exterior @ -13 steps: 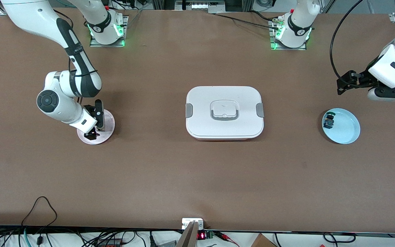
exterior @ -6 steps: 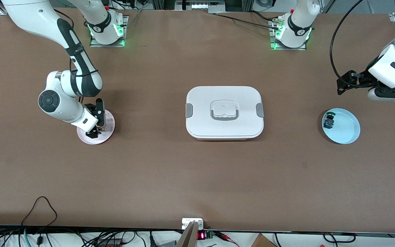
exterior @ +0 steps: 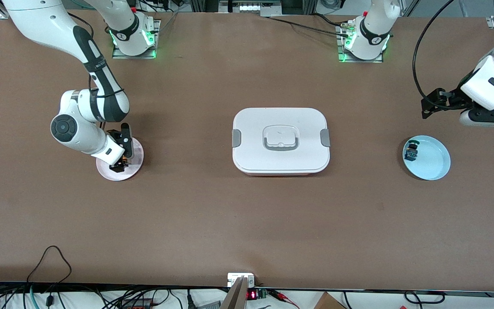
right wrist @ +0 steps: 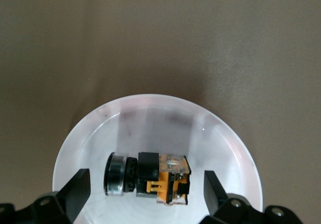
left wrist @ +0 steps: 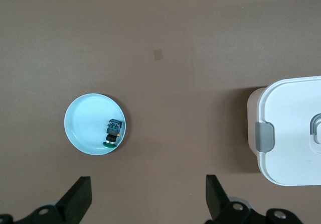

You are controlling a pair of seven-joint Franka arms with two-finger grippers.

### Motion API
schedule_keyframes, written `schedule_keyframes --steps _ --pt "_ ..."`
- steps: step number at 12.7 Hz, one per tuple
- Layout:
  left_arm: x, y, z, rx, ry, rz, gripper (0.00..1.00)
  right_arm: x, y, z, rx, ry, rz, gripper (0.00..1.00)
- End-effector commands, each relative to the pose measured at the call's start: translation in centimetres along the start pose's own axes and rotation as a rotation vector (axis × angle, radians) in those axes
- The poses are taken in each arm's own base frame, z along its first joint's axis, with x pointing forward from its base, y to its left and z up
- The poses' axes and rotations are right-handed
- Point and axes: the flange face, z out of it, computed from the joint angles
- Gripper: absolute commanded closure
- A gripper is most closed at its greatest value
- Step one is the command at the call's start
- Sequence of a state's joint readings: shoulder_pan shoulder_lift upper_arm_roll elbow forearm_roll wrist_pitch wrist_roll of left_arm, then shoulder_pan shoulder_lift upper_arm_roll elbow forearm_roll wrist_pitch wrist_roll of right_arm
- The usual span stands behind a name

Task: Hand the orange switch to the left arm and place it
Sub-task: 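Close the right gripper on the orange switch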

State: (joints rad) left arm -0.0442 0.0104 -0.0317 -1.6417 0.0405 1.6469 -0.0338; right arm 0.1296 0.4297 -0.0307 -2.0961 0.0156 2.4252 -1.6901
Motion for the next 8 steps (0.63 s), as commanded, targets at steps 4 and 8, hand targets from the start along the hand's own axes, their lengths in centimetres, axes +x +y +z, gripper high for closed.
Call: schedule_keyframes --steps 4,8 --pt "0.4 -0.1 -0.5 -0.018 0.001 0.013 0.0 -0.5 -0.4 1.5 0.005 0.047 0.023 0.0" --pt "0.4 0.0 -0.5 -0.019 0.0 0.013 0.0 -0.7 -0.3 1.5 0.0 0.047 0.023 0.0"
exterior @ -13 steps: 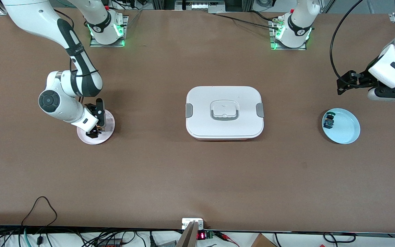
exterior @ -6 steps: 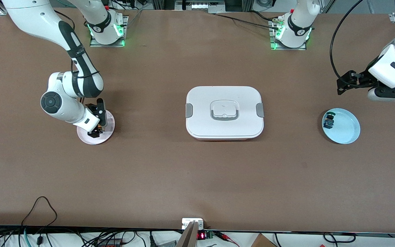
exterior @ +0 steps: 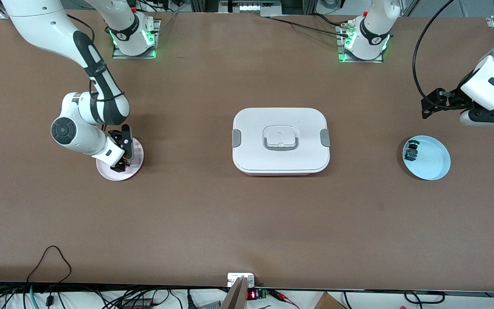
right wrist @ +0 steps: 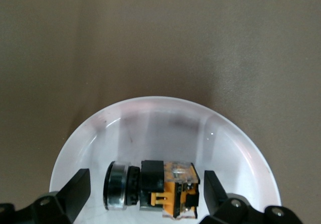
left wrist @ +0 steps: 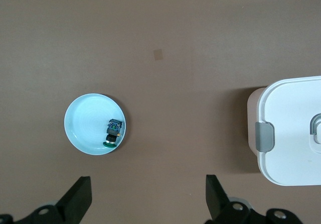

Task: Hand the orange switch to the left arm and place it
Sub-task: 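Close the right gripper on the orange switch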

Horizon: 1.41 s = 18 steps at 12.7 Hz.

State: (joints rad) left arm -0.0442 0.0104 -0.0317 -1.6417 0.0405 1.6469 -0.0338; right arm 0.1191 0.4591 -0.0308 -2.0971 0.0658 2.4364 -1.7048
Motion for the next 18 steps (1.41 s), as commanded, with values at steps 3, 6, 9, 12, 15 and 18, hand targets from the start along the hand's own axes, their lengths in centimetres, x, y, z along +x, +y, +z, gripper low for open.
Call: schedule_keyframes --steps 3,6,9,12,15,18 --pt "0.4 0.0 -0.5 -0.019 0.0 0.014 0.0 -0.2 -0.1 -0.2 -0.015 0.013 -0.017 0.02" --pt "0.4 -0.1 -0.5 -0.018 0.001 0.013 0.0 -1.2 -0.2 -0.4 -0.02 0.015 -0.001 0.53" --pt "0.4 -0.1 -0.5 -0.018 0.001 0.013 0.0 -0.8 0.0 -1.9 -0.034 0.02 0.001 1.0" --pt "0.4 -0.1 -0.5 -0.018 0.001 0.013 0.0 -0.1 0.2 -5.1 0.0 0.033 -0.008 1.0" --pt "0.4 -0.1 -0.5 -0.018 0.001 0.013 0.0 1.5 0.4 -8.1 0.045 0.096 -0.003 1.0" --pt "0.4 -0.1 -0.5 -0.018 0.001 0.013 0.0 5.6 -0.1 -10.9 0.075 0.247 0.013 1.0"
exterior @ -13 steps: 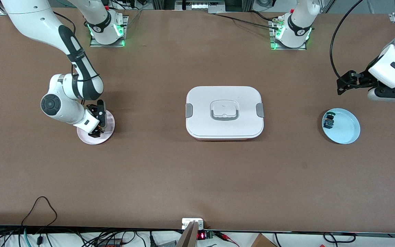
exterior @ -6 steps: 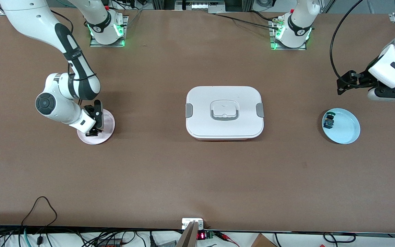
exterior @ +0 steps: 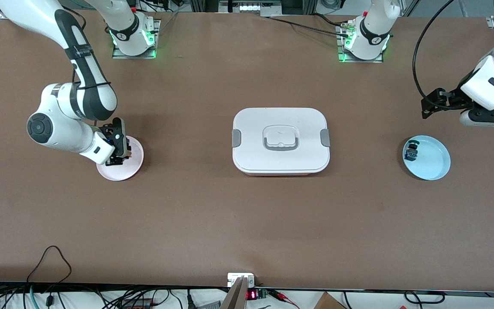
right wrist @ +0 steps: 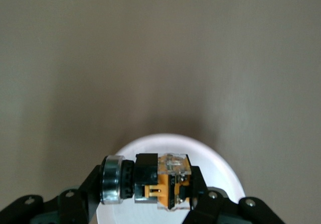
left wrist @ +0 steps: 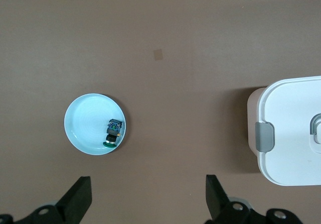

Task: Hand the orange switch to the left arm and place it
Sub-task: 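Lift the orange switch with the right gripper and carry it above the box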

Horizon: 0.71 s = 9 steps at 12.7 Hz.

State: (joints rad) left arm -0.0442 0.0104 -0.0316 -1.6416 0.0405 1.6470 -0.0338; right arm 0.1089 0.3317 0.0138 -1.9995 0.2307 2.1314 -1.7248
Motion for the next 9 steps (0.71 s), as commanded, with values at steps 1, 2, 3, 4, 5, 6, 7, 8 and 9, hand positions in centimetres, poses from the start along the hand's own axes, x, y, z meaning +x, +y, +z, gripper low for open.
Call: schedule_keyframes --steps 1,2,3,4,5,6,7,8,9 --pt "0.4 -0.1 -0.5 -0.018 0.002 0.013 0.0 4.1 -1.1 -2.1 0.034 0.149 -0.003 1.0" --pt "0.4 -0.1 -0.5 -0.018 0.002 0.013 0.0 5.5 -1.5 -2.6 0.05 0.212 0.007 1.0" --pt "0.4 -0.1 -0.5 -0.018 0.002 0.013 0.0 7.0 -1.9 -3.3 0.058 0.276 0.009 1.0" --pt "0.4 -0.1 -0.5 -0.018 0.002 0.013 0.0 9.0 -2.2 -4.0 0.061 0.34 -0.002 1.0" --pt "0.4 -0.1 -0.5 -0.018 0.0 0.013 0.0 11.3 -2.4 -4.3 0.083 0.411 -0.015 1.0" --pt "0.4 -0.1 -0.5 -0.018 0.0 0.011 0.0 13.4 -2.1 -4.9 0.09 0.515 -0.005 1.0" --pt "0.4 -0.1 -0.5 -0.018 0.0 0.011 0.0 15.3 -2.2 -5.1 0.092 0.608 0.015 1.0" --pt "0.4 0.0 -0.5 -0.019 0.0 0.013 0.0 17.1 -2.2 -5.1 0.092 0.689 0.031 1.0" --pt "0.4 0.0 -0.5 -0.019 0.0 0.013 0.0 19.4 -2.5 -5.3 0.099 0.776 0.047 1.0"
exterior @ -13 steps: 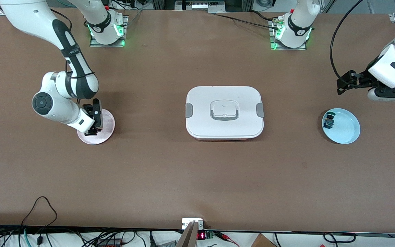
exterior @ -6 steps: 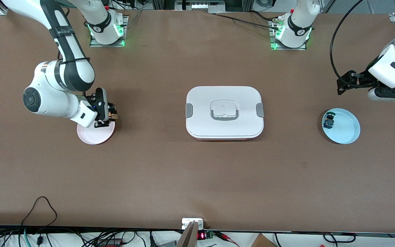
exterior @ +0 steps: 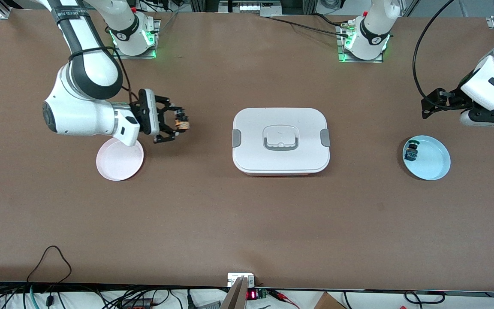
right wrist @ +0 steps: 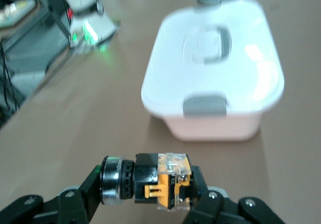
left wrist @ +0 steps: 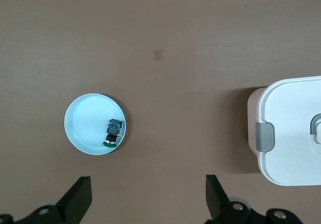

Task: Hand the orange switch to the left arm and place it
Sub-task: 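Lift the orange switch with the right gripper and carry it above the box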

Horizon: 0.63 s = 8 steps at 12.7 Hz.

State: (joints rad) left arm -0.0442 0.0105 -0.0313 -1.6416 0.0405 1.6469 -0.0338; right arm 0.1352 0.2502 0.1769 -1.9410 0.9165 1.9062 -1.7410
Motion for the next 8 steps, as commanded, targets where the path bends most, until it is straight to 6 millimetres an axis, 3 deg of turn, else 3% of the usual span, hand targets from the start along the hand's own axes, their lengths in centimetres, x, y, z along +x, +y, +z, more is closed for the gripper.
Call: schedule_keyframes --steps 1,3,8 --pt "0.3 0.1 -0.5 -0.019 -0.003 0.013 0.0 4.2 -0.5 2.3 0.015 0.213 0.02 1.0" --pt "-0.1 0.8 -0.2 -0.093 -0.043 0.009 0.0 8.7 -1.4 4.3 0.011 0.363 0.029 1.0" --pt "-1.8 2.9 0.6 -0.321 -0.199 0.01 0.0 15.9 -3.0 8.5 -0.041 0.631 0.096 1.0"
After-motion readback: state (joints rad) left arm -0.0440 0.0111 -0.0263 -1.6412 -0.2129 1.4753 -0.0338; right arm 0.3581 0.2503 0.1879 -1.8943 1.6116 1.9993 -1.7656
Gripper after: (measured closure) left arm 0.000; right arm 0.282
